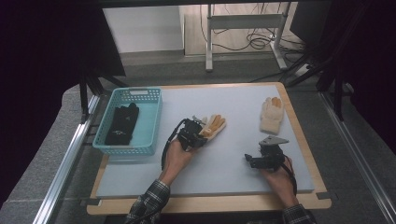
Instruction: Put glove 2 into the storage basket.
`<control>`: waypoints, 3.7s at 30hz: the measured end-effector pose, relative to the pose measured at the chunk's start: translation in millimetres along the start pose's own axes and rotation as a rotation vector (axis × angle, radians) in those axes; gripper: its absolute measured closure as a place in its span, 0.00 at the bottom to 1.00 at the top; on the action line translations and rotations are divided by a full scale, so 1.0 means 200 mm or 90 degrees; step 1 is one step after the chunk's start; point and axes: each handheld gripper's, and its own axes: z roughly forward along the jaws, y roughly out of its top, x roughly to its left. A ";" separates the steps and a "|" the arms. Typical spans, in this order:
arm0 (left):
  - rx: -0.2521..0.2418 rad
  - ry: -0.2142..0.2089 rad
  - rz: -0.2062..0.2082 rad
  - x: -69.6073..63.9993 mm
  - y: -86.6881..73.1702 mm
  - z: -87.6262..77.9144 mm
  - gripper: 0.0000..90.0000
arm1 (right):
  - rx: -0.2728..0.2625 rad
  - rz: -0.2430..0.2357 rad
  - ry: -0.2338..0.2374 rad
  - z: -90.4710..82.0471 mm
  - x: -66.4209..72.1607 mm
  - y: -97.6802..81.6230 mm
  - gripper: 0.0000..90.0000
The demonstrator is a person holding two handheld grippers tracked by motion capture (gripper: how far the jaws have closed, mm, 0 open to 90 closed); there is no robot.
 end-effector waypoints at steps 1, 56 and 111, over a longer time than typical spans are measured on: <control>0.000 0.000 0.000 0.00 0.00 0.00 0.68 | 0.000 0.000 0.000 0.00 0.00 0.00 0.21; -0.060 0.074 0.023 0.14 -0.70 -0.18 0.05 | -0.027 0.071 -0.103 0.08 -0.65 0.34 0.35; -0.062 0.078 0.023 0.14 -0.71 -0.18 0.05 | -0.062 -0.023 0.111 -0.07 0.34 0.18 0.62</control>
